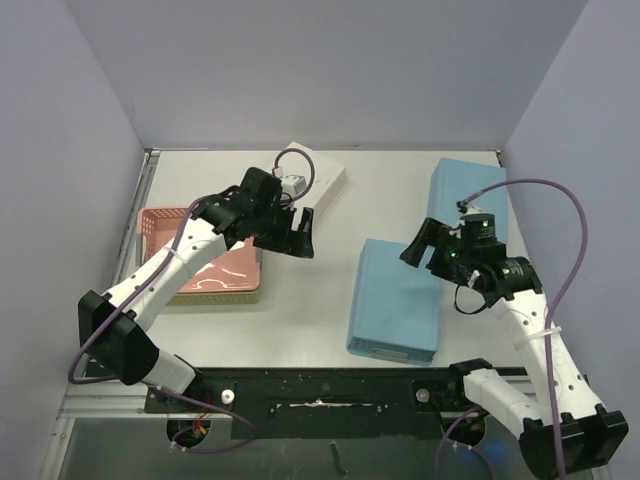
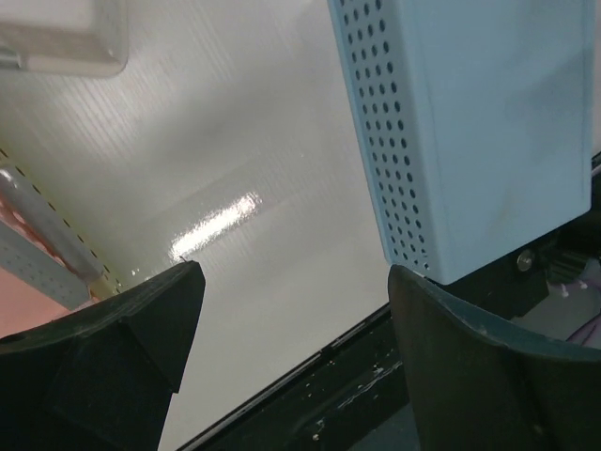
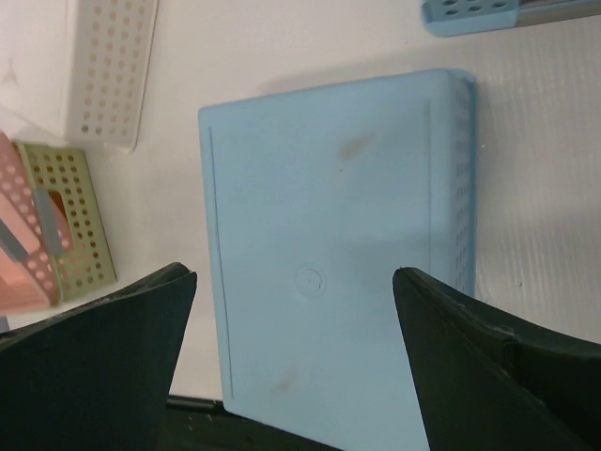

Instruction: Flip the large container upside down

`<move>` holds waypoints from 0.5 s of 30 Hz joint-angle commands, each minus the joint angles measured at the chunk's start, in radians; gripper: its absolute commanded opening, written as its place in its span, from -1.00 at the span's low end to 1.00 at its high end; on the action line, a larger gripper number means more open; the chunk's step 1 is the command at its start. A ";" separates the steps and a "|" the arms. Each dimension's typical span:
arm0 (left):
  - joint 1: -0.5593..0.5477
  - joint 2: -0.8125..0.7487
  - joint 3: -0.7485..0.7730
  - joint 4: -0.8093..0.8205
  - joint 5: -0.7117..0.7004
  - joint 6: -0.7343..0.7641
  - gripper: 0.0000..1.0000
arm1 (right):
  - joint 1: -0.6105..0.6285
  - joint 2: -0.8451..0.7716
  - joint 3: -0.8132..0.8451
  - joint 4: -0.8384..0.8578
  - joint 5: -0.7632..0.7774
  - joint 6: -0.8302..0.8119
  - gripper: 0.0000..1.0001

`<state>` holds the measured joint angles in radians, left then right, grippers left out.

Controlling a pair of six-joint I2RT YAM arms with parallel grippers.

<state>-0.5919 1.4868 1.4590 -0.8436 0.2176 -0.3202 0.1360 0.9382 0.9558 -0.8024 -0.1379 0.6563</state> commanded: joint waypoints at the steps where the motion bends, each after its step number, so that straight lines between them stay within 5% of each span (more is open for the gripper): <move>1: 0.013 -0.067 -0.059 0.063 -0.039 -0.051 0.60 | 0.305 -0.006 0.056 -0.058 0.048 0.039 0.82; 7: 0.075 -0.054 -0.022 0.057 -0.093 -0.085 0.59 | 0.810 0.045 0.033 -0.193 0.237 0.377 0.83; 15: 0.090 -0.023 0.018 0.085 -0.056 -0.077 0.59 | 1.036 0.119 0.028 -0.419 0.317 0.705 0.86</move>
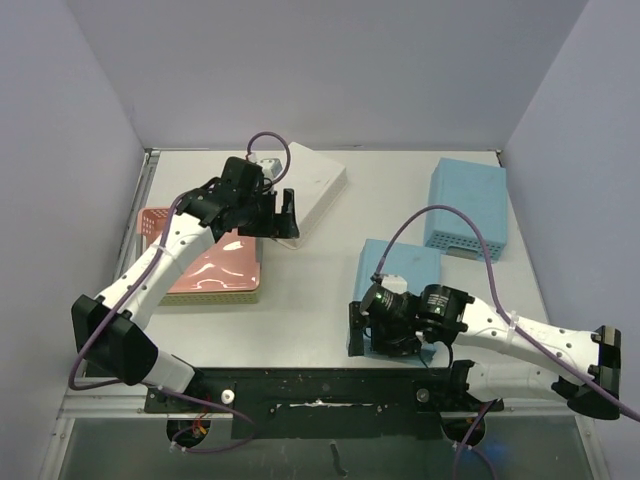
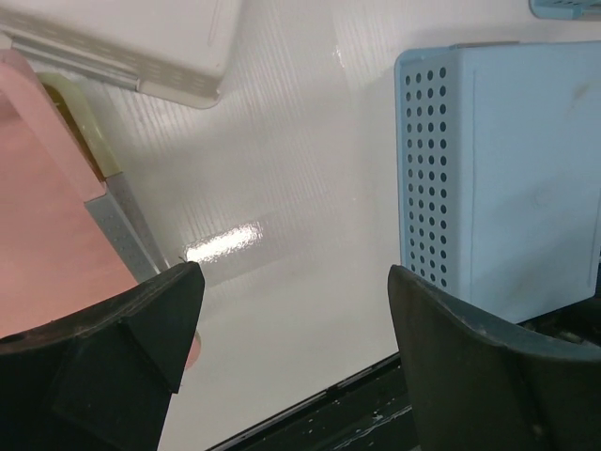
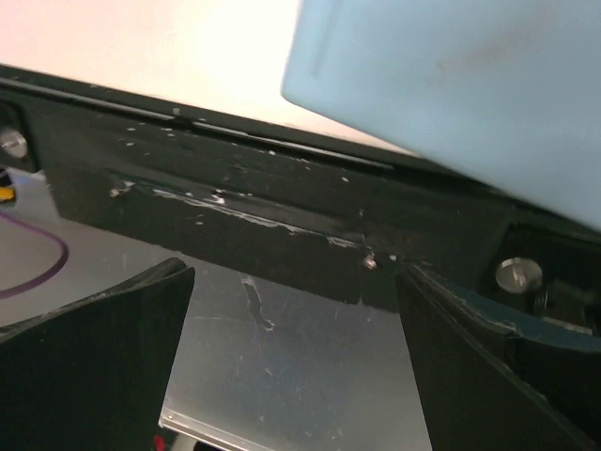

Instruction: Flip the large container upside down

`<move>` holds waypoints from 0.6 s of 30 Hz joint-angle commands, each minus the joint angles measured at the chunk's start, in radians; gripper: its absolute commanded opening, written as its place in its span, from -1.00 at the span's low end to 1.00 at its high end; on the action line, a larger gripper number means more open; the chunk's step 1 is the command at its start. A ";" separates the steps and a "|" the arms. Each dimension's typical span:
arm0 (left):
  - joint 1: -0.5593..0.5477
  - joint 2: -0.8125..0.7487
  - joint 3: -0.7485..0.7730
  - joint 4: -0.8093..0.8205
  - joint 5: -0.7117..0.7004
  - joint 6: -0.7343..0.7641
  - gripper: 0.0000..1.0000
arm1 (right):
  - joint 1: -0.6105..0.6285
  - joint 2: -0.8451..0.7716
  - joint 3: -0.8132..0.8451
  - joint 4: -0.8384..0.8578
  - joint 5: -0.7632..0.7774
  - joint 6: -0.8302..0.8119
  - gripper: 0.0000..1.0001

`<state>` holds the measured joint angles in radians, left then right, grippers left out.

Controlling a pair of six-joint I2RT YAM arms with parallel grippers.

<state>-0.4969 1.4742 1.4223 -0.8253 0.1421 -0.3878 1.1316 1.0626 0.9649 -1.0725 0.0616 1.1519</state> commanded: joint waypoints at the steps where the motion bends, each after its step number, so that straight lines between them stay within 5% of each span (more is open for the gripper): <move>1: -0.005 -0.010 0.050 0.075 0.022 -0.012 0.59 | 0.041 -0.014 0.024 -0.176 0.145 0.231 0.87; 5: -0.005 -0.008 0.046 0.071 0.030 -0.007 0.59 | -0.033 -0.097 0.079 -0.281 0.330 0.303 0.95; 10: -0.016 -0.012 0.035 0.074 0.055 -0.006 0.59 | -0.325 -0.275 0.088 -0.210 0.465 0.174 0.95; 14: -0.023 -0.009 0.021 0.076 0.063 -0.001 0.59 | -0.483 -0.343 0.019 -0.091 0.421 0.045 0.95; 18: -0.025 -0.007 0.010 0.077 0.068 0.003 0.59 | -0.576 -0.224 -0.046 -0.079 0.355 0.001 0.95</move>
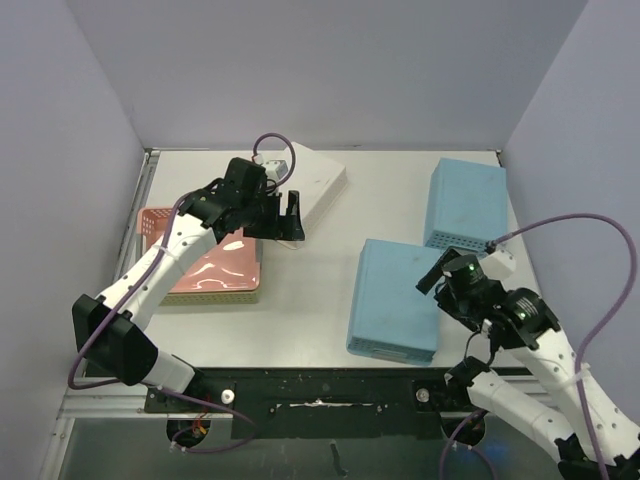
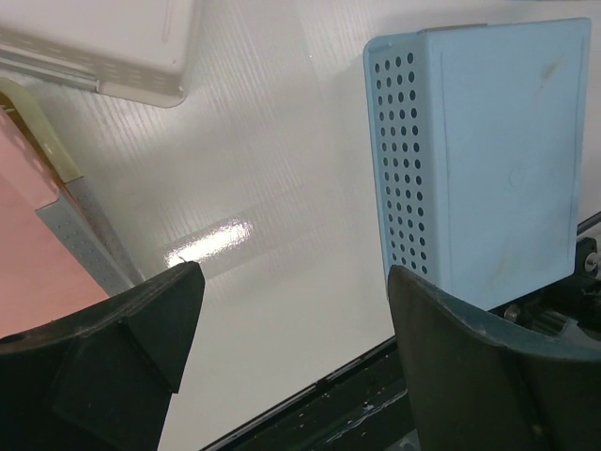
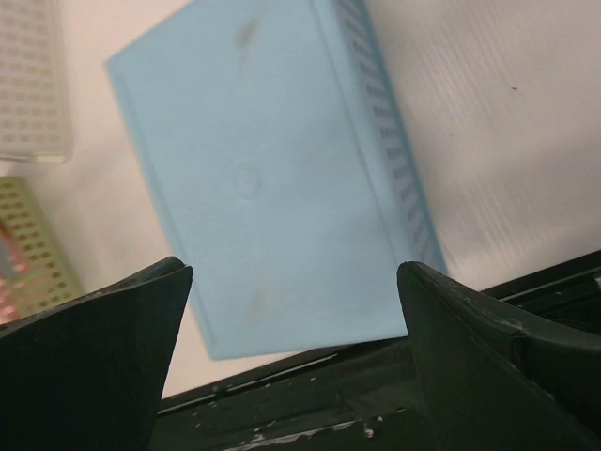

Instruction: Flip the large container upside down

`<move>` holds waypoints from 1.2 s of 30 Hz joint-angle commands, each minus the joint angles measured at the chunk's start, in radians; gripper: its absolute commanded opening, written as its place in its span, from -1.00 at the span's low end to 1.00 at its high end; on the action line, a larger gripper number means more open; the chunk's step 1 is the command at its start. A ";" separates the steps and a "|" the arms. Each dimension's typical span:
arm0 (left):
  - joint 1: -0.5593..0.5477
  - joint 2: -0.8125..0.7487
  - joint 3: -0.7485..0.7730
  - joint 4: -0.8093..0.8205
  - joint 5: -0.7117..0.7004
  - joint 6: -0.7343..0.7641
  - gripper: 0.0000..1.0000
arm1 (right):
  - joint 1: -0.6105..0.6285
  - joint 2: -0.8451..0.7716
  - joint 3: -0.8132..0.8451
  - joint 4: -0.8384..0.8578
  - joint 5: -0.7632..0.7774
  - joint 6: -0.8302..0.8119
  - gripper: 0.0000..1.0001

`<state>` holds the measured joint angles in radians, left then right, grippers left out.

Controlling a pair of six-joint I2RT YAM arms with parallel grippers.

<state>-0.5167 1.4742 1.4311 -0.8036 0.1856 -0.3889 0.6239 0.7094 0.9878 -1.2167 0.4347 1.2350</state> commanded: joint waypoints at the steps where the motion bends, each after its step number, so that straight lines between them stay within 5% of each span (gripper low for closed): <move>1: -0.006 -0.008 0.000 0.056 0.026 0.005 0.59 | -0.092 0.177 -0.085 0.081 -0.035 -0.099 0.95; 12: -0.013 -0.045 -0.043 0.050 0.020 0.014 0.59 | -0.263 0.277 -0.324 0.628 -0.496 -0.308 0.95; 16: -0.013 -0.039 -0.046 0.051 0.024 0.017 0.59 | -0.231 0.391 -0.250 0.749 -0.550 -0.346 0.95; 20: -0.018 -0.035 -0.054 0.055 0.037 0.010 0.59 | -0.207 0.504 -0.033 0.653 -0.431 -0.402 0.95; 25: -0.072 -0.112 -0.149 0.123 0.064 -0.040 0.57 | -0.082 0.470 0.090 0.573 -0.300 -0.457 0.95; 30: -0.167 -0.176 -0.267 0.184 0.035 -0.093 0.57 | 0.153 0.419 0.007 0.614 -0.365 -0.462 0.95; 36: -0.046 -0.221 -0.294 0.149 -0.092 -0.149 0.57 | 0.491 0.552 0.008 0.611 -0.348 -0.478 0.95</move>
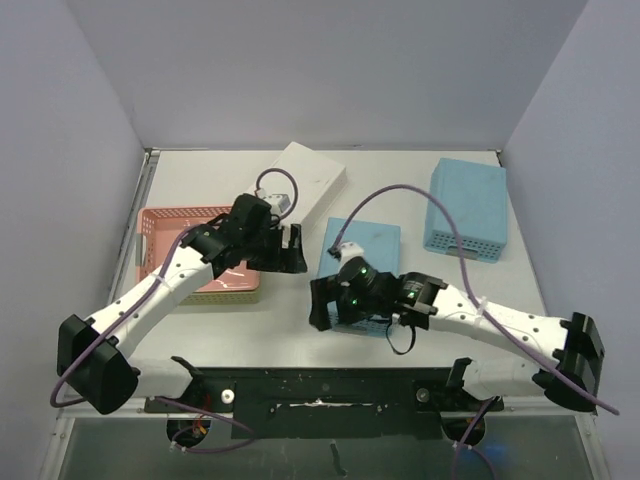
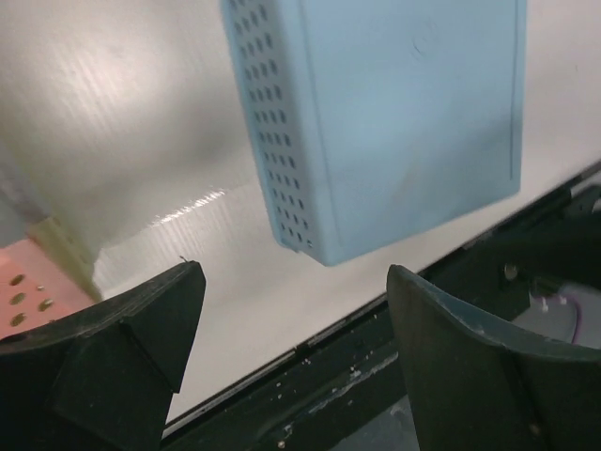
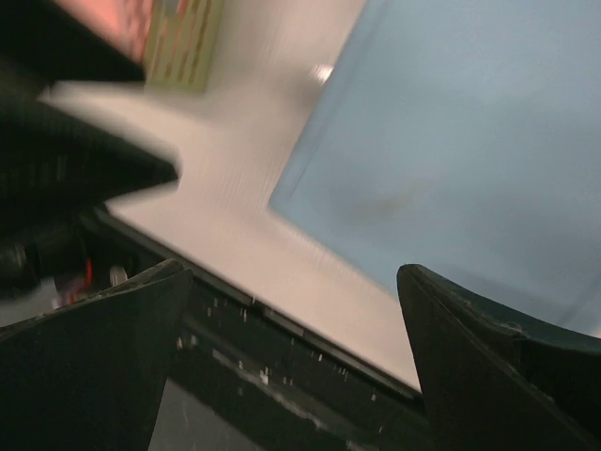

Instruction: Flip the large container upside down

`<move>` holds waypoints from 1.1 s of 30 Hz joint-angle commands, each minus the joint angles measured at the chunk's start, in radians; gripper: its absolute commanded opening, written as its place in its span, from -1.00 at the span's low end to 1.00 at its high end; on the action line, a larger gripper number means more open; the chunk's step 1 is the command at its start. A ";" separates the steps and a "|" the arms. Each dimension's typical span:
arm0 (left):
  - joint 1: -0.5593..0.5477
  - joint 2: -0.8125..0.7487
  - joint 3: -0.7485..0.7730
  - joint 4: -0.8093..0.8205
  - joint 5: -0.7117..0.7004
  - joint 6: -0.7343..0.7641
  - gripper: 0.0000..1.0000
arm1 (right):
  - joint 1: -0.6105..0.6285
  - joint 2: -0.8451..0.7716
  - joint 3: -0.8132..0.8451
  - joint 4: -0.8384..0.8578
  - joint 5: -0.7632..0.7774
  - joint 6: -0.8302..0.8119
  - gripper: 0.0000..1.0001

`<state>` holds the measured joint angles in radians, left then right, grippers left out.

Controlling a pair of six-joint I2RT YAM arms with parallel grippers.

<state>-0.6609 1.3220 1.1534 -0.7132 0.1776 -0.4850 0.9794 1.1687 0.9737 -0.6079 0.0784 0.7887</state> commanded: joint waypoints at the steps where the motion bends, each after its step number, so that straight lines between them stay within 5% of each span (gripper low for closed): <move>1: 0.132 -0.088 -0.024 0.072 -0.081 -0.051 0.57 | 0.170 0.124 0.040 -0.005 0.006 -0.041 0.95; 9: 0.318 -0.035 0.085 -0.012 -0.150 0.036 0.57 | 0.170 0.325 0.097 -0.007 0.015 -0.086 0.95; 18: 0.373 -0.012 0.079 0.003 -0.133 0.069 0.57 | -0.232 0.432 0.161 0.105 0.094 -0.203 0.95; 24: 0.369 -0.006 0.053 0.012 -0.077 0.085 0.56 | -0.440 0.645 0.411 0.110 0.128 -0.305 0.95; 28: 0.351 0.004 0.041 0.016 -0.062 0.089 0.56 | -0.435 0.675 0.530 0.071 0.124 -0.326 0.95; 33: 0.282 0.051 0.002 0.071 -0.109 0.068 0.55 | -0.363 0.565 0.468 0.075 0.126 -0.286 0.95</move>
<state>-0.3302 1.3365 1.1770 -0.7204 0.0853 -0.4141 0.5465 1.8542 1.4509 -0.5457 0.1925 0.4988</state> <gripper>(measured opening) 0.779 0.977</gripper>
